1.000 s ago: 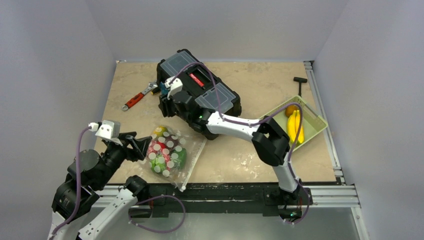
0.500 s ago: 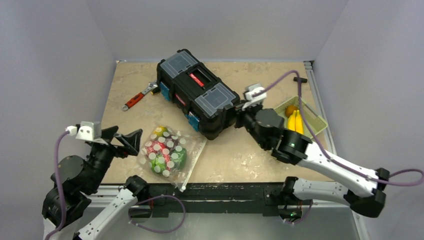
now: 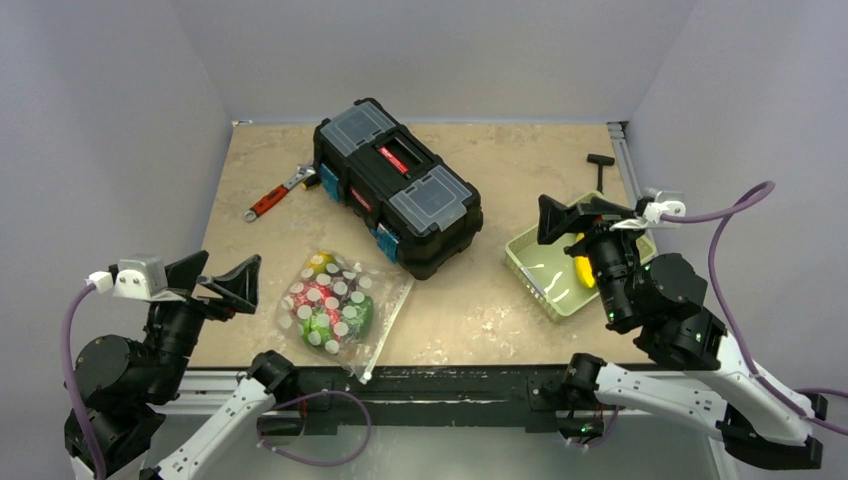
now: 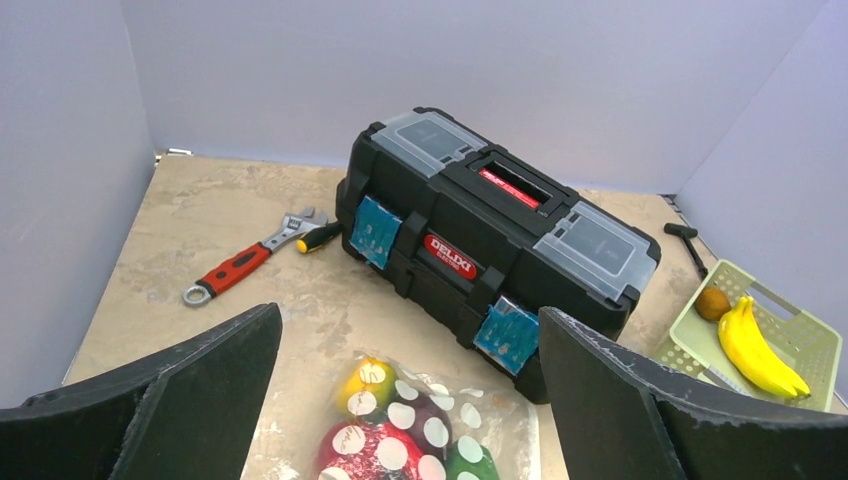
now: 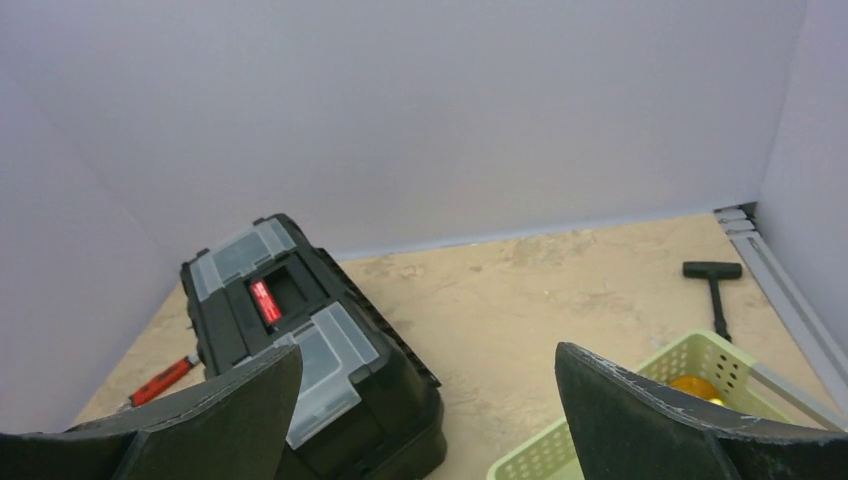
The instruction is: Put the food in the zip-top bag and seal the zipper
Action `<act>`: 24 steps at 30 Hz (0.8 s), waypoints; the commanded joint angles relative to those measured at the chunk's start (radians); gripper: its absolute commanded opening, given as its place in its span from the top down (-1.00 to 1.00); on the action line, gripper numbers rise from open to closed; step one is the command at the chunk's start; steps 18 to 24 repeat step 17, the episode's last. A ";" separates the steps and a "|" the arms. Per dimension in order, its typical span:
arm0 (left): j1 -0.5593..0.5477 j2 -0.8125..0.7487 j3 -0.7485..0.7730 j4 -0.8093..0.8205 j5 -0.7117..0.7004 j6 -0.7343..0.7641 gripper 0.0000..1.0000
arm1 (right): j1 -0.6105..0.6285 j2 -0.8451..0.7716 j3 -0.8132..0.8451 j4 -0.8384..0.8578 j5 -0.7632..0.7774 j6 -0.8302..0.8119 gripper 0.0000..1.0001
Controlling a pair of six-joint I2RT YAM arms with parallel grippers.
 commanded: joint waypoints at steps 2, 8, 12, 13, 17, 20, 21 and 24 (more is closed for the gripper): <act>0.002 0.011 0.036 0.006 -0.004 -0.036 -1.00 | -0.002 0.025 0.077 -0.131 0.101 0.081 -0.98; 0.002 0.021 0.048 -0.025 -0.002 -0.078 -1.00 | -0.002 -0.035 0.070 -0.145 0.041 0.118 -0.98; 0.001 0.027 0.045 -0.025 -0.001 -0.092 -1.00 | -0.002 -0.061 0.066 -0.145 0.026 0.130 -0.98; 0.002 0.031 0.049 -0.029 0.000 -0.093 -1.00 | -0.002 -0.063 0.071 -0.152 0.027 0.134 -0.98; 0.001 0.037 0.051 -0.031 -0.007 -0.088 -1.00 | -0.002 -0.076 0.066 -0.144 0.057 0.101 -0.97; 0.001 0.037 0.051 -0.031 -0.007 -0.088 -1.00 | -0.002 -0.076 0.066 -0.144 0.057 0.101 -0.97; 0.001 0.037 0.051 -0.031 -0.007 -0.088 -1.00 | -0.002 -0.076 0.066 -0.144 0.057 0.101 -0.97; 0.001 0.037 0.051 -0.031 -0.007 -0.088 -1.00 | -0.002 -0.076 0.066 -0.144 0.057 0.101 -0.97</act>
